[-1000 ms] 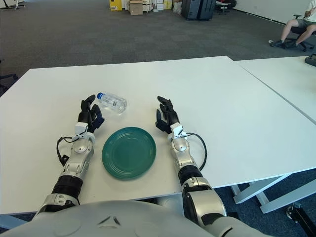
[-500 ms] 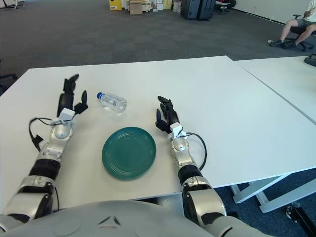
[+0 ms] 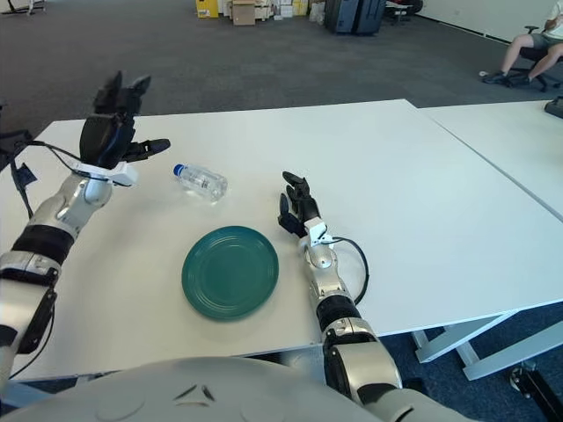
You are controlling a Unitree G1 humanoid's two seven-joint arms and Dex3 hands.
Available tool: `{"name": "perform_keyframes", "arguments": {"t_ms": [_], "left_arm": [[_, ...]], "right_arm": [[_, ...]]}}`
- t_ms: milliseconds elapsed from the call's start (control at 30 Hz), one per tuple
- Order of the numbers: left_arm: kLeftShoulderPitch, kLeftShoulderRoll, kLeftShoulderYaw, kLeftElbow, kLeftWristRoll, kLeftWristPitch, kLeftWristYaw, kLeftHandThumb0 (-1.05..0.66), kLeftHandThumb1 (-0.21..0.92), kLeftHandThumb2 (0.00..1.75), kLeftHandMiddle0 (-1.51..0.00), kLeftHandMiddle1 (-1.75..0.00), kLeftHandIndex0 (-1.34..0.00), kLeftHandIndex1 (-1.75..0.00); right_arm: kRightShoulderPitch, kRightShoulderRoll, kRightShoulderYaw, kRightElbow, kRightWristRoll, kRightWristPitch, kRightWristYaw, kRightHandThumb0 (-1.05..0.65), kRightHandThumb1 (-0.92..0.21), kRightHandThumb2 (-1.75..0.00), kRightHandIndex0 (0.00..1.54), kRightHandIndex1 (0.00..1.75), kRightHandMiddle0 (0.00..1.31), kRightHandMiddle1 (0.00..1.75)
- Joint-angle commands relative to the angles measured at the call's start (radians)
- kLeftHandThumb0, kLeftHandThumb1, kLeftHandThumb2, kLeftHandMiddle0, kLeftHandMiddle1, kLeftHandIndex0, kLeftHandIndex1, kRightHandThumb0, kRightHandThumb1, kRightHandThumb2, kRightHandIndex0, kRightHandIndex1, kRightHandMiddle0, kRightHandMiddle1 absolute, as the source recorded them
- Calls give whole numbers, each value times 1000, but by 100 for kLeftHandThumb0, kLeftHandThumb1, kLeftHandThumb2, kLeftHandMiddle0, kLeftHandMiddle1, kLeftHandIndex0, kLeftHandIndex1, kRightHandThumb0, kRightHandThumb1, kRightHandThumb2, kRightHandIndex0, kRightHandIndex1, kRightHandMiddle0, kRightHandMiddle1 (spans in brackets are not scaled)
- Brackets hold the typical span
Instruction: Put the bottle into the plate.
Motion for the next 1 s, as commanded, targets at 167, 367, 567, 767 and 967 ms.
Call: {"name": "perform_keyframes", "arguments": {"t_ms": [167, 367, 567, 767, 967], "left_arm": [[-152, 19, -183, 163, 163, 5, 68, -105, 89, 10, 0, 0, 0, -21], [-232, -18, -304, 288, 242, 30, 76, -105, 90, 9, 0, 0, 0, -16], [-283, -35, -417, 361, 296, -2, 73, -105, 90, 7, 0, 0, 0, -5], [-289, -44, -526, 418, 345, -46, 49, -105, 89, 6, 0, 0, 0, 0], [-306, -63, -607, 463, 377, -64, 33, -103, 87, 5, 0, 0, -1, -1]], "right_arm": [[35, 7, -10, 6, 16, 58, 8, -69, -92, -80, 26, 2, 0, 62], [35, 5, -11, 5, 13, 62, 7, -69, -92, -80, 26, 2, 0, 61], [35, 4, -11, 8, 7, 64, 1, -68, -92, -80, 26, 2, 0, 63], [39, 7, -13, 3, 11, 67, 5, -67, -92, -80, 27, 2, 0, 65], [44, 5, -10, -6, 6, 78, -1, -66, -92, -80, 27, 2, 0, 65]]}}
